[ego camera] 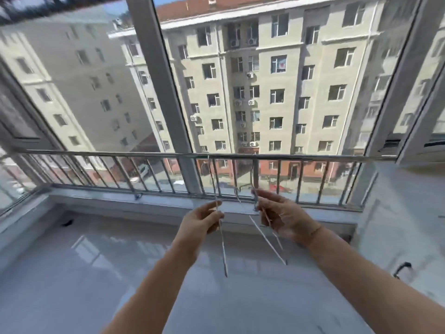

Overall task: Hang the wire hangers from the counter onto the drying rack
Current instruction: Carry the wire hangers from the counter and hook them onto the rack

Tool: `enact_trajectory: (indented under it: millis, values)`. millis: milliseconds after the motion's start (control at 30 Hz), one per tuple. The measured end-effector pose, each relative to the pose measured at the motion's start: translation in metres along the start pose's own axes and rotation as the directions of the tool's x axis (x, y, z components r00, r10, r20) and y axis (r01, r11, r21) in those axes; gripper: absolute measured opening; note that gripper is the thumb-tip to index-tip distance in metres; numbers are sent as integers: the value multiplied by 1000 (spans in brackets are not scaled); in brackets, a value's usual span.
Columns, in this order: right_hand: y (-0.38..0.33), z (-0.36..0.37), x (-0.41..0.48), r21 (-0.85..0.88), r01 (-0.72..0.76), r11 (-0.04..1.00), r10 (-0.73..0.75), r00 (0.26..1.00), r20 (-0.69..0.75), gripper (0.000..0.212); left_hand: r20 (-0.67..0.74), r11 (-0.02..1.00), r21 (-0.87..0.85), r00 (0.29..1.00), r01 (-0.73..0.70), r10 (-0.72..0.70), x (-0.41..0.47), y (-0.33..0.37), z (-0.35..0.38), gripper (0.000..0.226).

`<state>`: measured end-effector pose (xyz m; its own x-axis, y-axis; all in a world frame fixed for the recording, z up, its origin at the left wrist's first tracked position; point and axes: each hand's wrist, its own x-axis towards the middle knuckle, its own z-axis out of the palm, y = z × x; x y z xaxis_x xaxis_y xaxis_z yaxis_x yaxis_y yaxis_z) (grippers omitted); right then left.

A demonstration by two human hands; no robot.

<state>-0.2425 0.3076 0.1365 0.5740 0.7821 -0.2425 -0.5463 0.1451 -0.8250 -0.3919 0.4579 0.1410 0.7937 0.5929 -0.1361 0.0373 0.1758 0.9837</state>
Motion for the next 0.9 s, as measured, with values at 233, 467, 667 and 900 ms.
enact_trajectory:
  millis: [233,467,667,900]
  values:
    - [78,164,43,-3,-78,997,77,976,203,16,-247,997,-36,967,-64,53,-55,27,-174,28]
    - [134,284,79,-71,-192,979,204,912,356,18,-452,990,-75,889,-121,74,-102,44,-297,25]
    - [162,371,126,-114,-247,962,272,836,478,28,-575,984,-51,810,-173,113,-105,60,-377,23]
    - [182,475,212,-197,-258,946,325,732,599,32,-663,982,-2,736,-187,139,-58,89,-477,23]
